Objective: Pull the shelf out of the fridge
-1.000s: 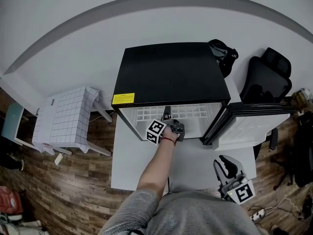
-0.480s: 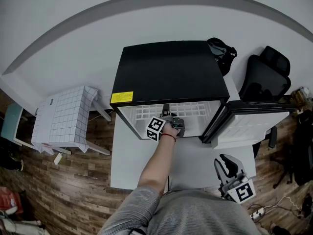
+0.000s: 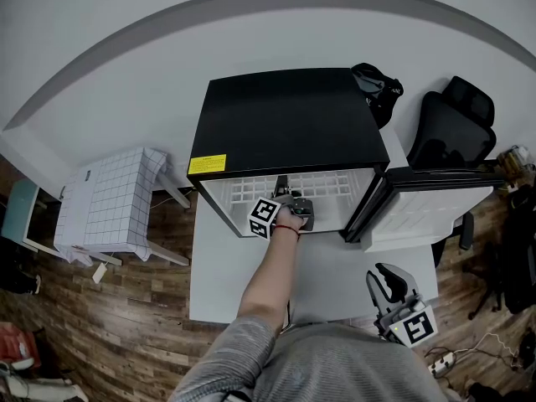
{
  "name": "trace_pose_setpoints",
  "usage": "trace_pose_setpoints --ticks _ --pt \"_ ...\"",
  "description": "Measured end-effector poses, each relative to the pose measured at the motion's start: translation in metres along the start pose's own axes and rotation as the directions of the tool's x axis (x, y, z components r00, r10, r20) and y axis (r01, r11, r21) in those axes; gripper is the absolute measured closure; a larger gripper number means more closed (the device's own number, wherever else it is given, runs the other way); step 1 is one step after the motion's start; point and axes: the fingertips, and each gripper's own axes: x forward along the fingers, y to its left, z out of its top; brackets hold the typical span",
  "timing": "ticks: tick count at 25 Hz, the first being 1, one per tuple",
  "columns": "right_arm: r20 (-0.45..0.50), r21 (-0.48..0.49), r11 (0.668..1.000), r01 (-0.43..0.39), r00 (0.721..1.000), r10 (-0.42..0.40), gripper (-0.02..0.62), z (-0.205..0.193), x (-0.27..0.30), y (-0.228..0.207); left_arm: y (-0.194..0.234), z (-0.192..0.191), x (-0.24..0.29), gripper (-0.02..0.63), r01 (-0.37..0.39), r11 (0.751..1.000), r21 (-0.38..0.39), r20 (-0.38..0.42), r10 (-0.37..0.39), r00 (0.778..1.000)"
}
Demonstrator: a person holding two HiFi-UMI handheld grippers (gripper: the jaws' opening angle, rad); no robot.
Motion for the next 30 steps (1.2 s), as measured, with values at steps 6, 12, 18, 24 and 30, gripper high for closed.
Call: trace_pose_setpoints --ticks 6,12,18,24,30 --pt "0.006 0.002 1.000 0.014 1.000 -0.014 0.515 -0.001 -0.009 0.001 0.002 0.000 -0.002 0.575 -0.008 1.000 -0.023 0.001 0.008 1.000" --pt "0.011 -0.001 1.000 0.024 1.000 -0.024 0.515 0.000 -0.017 0.001 0.003 -0.001 -0.009 0.575 -0.007 1.000 -0.028 0.006 0.007 1.000" --pt "0.020 -0.002 1.000 0.021 1.000 -0.021 0.515 0.002 -0.026 0.008 0.003 -0.004 -0.018 0.575 -0.017 1.000 -0.016 -0.003 0.017 1.000" --pt "0.021 -0.002 1.000 0.027 0.999 -0.027 0.515 0.001 -0.033 0.010 0.003 -0.006 -0.029 0.575 -0.007 1.000 -0.013 -0.004 0.007 1.000" --pt "0.030 -0.002 1.000 0.018 0.999 -0.018 0.515 0.003 -0.037 0.017 0.002 -0.007 -0.043 0.575 -0.006 1.000 -0.013 -0.007 0.006 1.000"
